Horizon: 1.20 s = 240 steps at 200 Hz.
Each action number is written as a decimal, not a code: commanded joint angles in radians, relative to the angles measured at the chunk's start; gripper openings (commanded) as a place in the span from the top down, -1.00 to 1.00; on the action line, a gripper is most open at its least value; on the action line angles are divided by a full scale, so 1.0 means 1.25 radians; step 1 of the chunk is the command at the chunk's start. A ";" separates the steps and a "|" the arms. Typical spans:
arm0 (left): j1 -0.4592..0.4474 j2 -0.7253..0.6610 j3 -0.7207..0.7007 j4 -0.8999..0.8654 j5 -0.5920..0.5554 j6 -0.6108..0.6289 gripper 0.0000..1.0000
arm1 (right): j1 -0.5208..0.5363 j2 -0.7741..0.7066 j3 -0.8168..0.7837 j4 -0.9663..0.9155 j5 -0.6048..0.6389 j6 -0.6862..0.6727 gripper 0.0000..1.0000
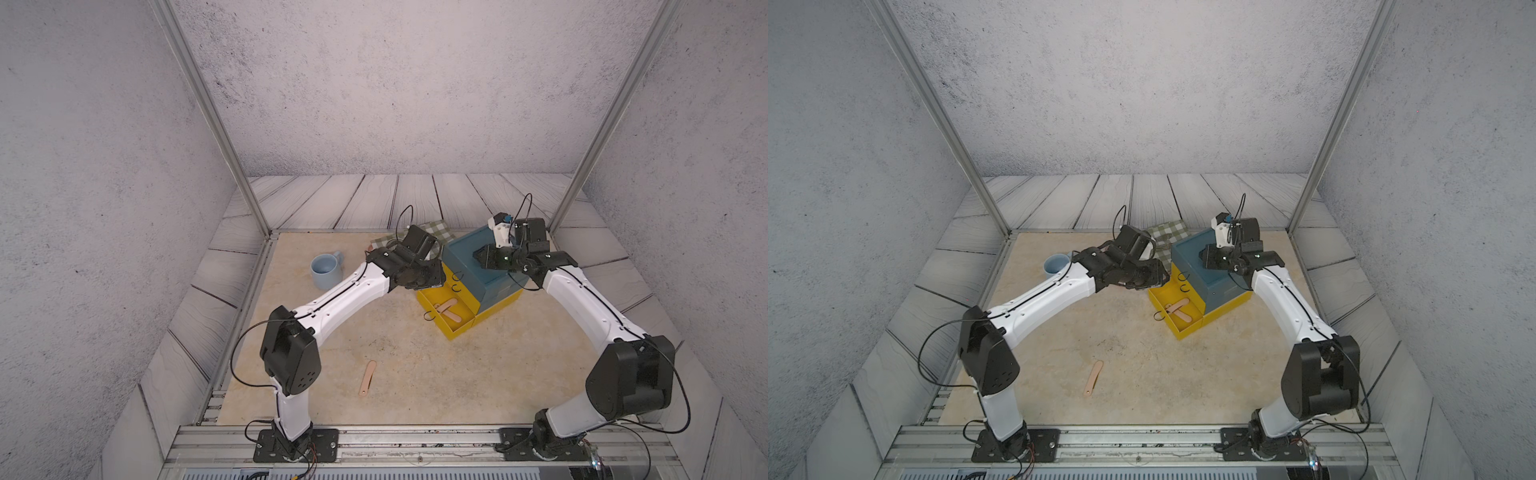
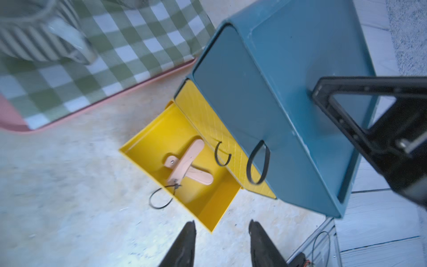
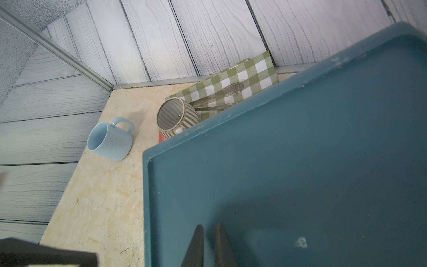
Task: Place the fruit knives into the drawer by color
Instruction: Place the fruit knife in the drawer, then pick up the fruit knife from the center of the board.
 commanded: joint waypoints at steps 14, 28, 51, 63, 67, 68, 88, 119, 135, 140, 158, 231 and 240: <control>0.004 -0.102 -0.149 -0.254 -0.130 0.148 -0.03 | 0.000 0.104 -0.107 -0.363 0.092 -0.004 0.71; 0.004 -0.147 -0.235 -0.286 -0.146 0.160 -0.11 | 0.001 0.106 -0.107 -0.364 0.091 -0.003 0.71; 0.004 -0.220 -0.387 -0.282 -0.165 0.140 -0.22 | 0.001 0.103 -0.108 -0.362 0.093 -0.001 0.71; 0.004 -0.245 -0.450 -0.273 -0.170 0.128 -0.27 | 0.001 0.102 -0.110 -0.361 0.095 -0.002 0.70; 0.004 -0.253 -0.472 -0.268 -0.172 0.125 -0.28 | 0.001 0.103 -0.110 -0.361 0.095 -0.002 0.70; 0.004 -0.254 -0.477 -0.267 -0.172 0.123 -0.29 | 0.000 0.103 -0.110 -0.361 0.095 -0.002 0.70; 0.004 -0.284 -0.558 -0.238 -0.157 0.105 -0.37 | 0.000 0.109 -0.113 -0.360 0.094 -0.002 0.70; 0.004 -0.304 -0.639 -0.187 -0.140 0.096 -0.50 | 0.000 0.115 -0.111 -0.360 0.094 -0.002 0.70; 0.005 -0.293 -0.655 -0.180 -0.140 0.098 -0.51 | 0.000 0.114 -0.109 -0.358 0.095 -0.003 0.70; 0.004 -0.288 -0.659 -0.177 -0.138 0.098 -0.51 | 0.000 0.116 -0.108 -0.359 0.094 -0.002 0.69; 0.004 -0.273 -0.668 -0.163 -0.114 0.094 -0.51 | 0.001 0.116 -0.106 -0.360 0.094 -0.004 0.69; 0.004 -0.235 -0.717 -0.106 -0.053 0.084 -0.36 | 0.001 0.115 -0.102 -0.362 0.095 -0.005 0.67; 0.005 -0.226 -0.718 -0.105 -0.051 0.085 -0.34 | 0.001 0.113 -0.102 -0.362 0.095 -0.005 0.67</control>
